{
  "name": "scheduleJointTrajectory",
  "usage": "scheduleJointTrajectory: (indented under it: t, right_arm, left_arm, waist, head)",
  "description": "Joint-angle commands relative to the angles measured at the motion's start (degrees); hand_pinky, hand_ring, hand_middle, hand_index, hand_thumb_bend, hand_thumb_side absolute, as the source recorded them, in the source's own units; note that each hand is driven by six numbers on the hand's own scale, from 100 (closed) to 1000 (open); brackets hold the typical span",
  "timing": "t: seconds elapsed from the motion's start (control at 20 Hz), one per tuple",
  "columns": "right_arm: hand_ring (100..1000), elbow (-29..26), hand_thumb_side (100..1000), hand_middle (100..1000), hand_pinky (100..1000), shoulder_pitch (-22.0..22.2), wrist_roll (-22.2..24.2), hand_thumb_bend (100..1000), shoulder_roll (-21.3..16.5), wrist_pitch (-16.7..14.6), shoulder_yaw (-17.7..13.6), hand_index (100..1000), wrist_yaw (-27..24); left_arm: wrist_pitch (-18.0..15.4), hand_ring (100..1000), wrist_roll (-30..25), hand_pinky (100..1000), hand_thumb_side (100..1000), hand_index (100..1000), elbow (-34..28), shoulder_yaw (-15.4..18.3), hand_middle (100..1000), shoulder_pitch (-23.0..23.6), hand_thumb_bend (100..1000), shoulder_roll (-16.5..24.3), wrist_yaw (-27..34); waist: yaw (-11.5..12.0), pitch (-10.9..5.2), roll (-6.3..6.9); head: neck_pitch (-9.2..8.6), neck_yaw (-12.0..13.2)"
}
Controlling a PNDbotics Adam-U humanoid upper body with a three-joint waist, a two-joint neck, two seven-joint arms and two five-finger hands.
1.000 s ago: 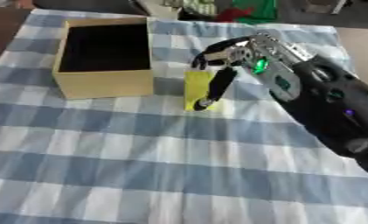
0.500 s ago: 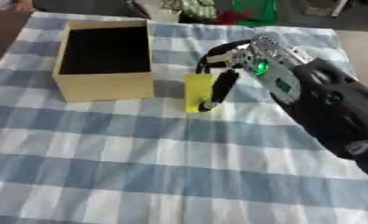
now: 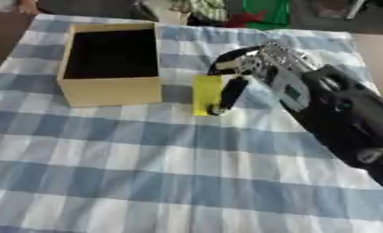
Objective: Pick up objects on the table and place them in the box.
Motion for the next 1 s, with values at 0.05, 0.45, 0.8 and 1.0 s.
scheduleJointTrajectory:
  t: [0.05,0.45,0.8,1.0]
  right_arm:
    - [1000,-0.64,305,718,960,-1.55,-0.62,229,-0.9,0.96,-0.9,821,-0.52]
    - [1000,-2.46,158,697,957,-1.7,-0.23,160,-1.9,1.75,-1.1,800,-1.47]
    - [985,-6.32,100,659,953,-2.61,-0.85,100,-3.1,3.37,-3.3,774,-3.38]
    - [978,-8.03,100,647,951,-3.98,-1.77,100,-2.74,4.8,-4.64,771,-4.29]
  left_arm:
    - [0.16,700,-0.02,946,261,724,-0.81,0.21,520,-0.57,100,0.52,-0.08]
    - [0.23,700,-0.15,946,260,724,-0.81,0.2,520,-0.57,100,0.65,-0.14]
    - [0.26,700,-0.24,946,259,724,-0.81,0.15,521,-0.7,100,0.71,-0.21]
    - [0.26,700,-0.34,945,258,725,-0.81,0.13,521,-0.72,100,0.77,-0.22]
  waist:
    - [-0.02,-1.03,0.27]
    - [-0.18,-1.17,0.21]
    - [-0.13,-1.51,0.13]
    - [-0.07,-1.83,0.22]
  head:
    - [-0.22,-0.03]
    - [0.07,0.12]
    - [0.52,0.23]
    - [1.08,-0.35]
